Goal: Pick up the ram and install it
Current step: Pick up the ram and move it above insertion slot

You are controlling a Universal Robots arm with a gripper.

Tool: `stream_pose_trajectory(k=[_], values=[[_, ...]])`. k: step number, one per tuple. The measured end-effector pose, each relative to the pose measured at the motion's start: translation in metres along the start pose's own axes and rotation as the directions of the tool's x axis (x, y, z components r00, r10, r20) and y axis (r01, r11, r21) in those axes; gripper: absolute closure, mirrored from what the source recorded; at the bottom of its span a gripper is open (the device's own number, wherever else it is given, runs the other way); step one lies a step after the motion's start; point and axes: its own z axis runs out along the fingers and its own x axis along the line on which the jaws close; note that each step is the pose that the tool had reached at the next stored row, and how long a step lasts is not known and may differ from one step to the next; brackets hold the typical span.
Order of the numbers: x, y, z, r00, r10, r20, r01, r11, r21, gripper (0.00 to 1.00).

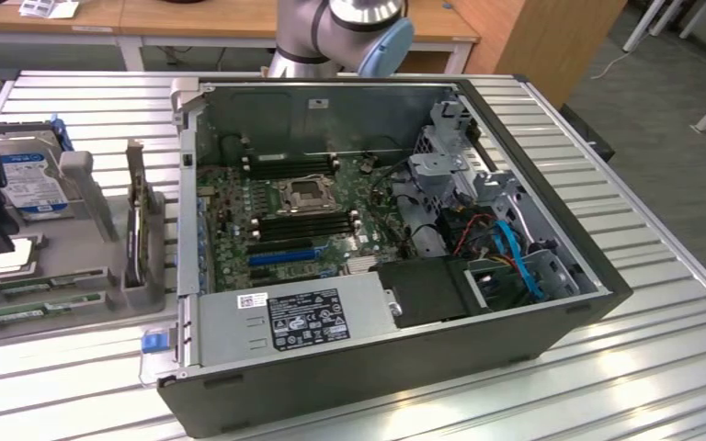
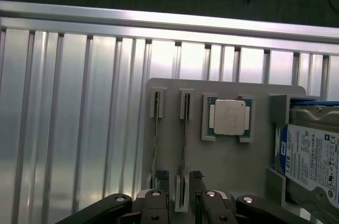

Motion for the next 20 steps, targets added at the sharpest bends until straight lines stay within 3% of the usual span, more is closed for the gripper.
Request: stream_pose_trajectory(k=[15,20], values=[[0.0,0.0002,0.0273,1.0,0.0,-0.0012,0.0,1.0,0.0,0.71],[0.001,0.0004,0.0285,1.0,0.0,-0.0021,0.0,1.0,-0.0002,0.71]])
